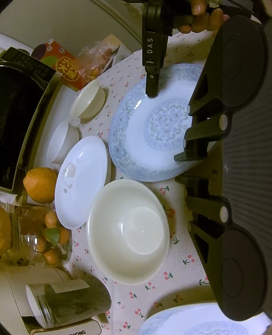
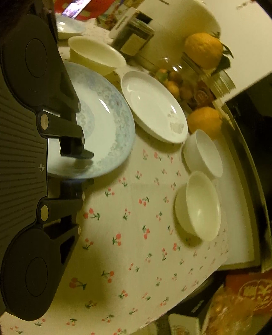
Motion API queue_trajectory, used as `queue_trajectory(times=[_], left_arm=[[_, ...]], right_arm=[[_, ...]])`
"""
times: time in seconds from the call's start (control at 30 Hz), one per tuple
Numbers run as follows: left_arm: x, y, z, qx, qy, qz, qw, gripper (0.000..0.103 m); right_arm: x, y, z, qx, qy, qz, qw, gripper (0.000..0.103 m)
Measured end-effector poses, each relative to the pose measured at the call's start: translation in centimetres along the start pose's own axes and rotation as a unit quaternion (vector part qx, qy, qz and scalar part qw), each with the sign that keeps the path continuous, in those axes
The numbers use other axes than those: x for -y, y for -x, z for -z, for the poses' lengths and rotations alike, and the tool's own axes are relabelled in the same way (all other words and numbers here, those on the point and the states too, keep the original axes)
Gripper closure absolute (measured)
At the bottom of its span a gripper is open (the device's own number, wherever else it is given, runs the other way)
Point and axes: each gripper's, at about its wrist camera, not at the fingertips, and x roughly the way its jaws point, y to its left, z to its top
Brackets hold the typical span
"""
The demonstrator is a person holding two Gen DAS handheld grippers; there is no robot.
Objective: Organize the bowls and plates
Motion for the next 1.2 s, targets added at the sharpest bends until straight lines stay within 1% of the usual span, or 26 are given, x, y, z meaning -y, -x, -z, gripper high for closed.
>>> queue_trajectory(times=[0.1,0.23,0.43,0.8,0.93,1.0,1.03,1.07,1.1,1.13,1.17,1.2], left_arm=[[0.2,0.3,0.2,-0.007,0.001,0.004,1.0,0.091],[0.5,0.6,0.7,-0.019,-0.003,0.008,0.9998,0.091],[0.9,0.9,1.2,-0.027,-0.02,0.005,0.9994,0.091],[1.0,0.7,1.0,-0.032,-0.031,0.006,0.999,0.09],[1.1,0.7,0.8,-0.039,-0.039,0.012,0.9984,0.088],[1.3,0.9,0.7,-0.035,-0.047,0.01,0.9982,0.08],[1.5,1.1,0.6,-0.03,-0.056,0.004,0.998,0.078],[1.7,1.4,0.6,-0.026,-0.065,0.002,0.9976,0.072],[1.8,1.6,0.5,-0.022,-0.073,0.001,0.9971,0.066],[2.0,1.9,0.5,-0.017,-0.081,0.0,0.9966,0.064],[2.1,2.1,0.4,-0.013,-0.088,0.0,0.9961,0.057],[2.2,2.3,0.4,-0.011,-0.094,0.0,0.9955,0.051]], right_arm=[[-0.3,0.6,0.1,0.002,0.002,0.008,1.0,0.086],[-0.3,1.2,0.1,-0.006,-0.011,0.018,1.0,0.086],[-0.2,1.6,0.8,-0.032,-0.016,0.036,0.999,0.085],[-0.2,1.5,0.9,-0.035,-0.016,0.039,0.998,0.083],[-0.4,1.4,0.8,-0.036,-0.013,0.046,0.998,0.082],[-0.7,1.4,0.7,-0.03,-0.004,0.055,0.998,0.082],[-1.0,1.5,0.6,-0.026,0.005,0.058,0.998,0.082],[-1.3,1.6,0.5,-0.023,0.016,0.062,0.998,0.081],[-1.5,1.8,0.4,-0.019,0.025,0.062,0.998,0.078],[-1.8,2.0,0.3,-0.012,0.035,0.06,0.998,0.076],[-2.1,2.3,0.2,-0.007,0.043,0.059,0.997,0.07],[-2.4,2.5,0.1,-0.002,0.049,0.055,0.997,0.062]])
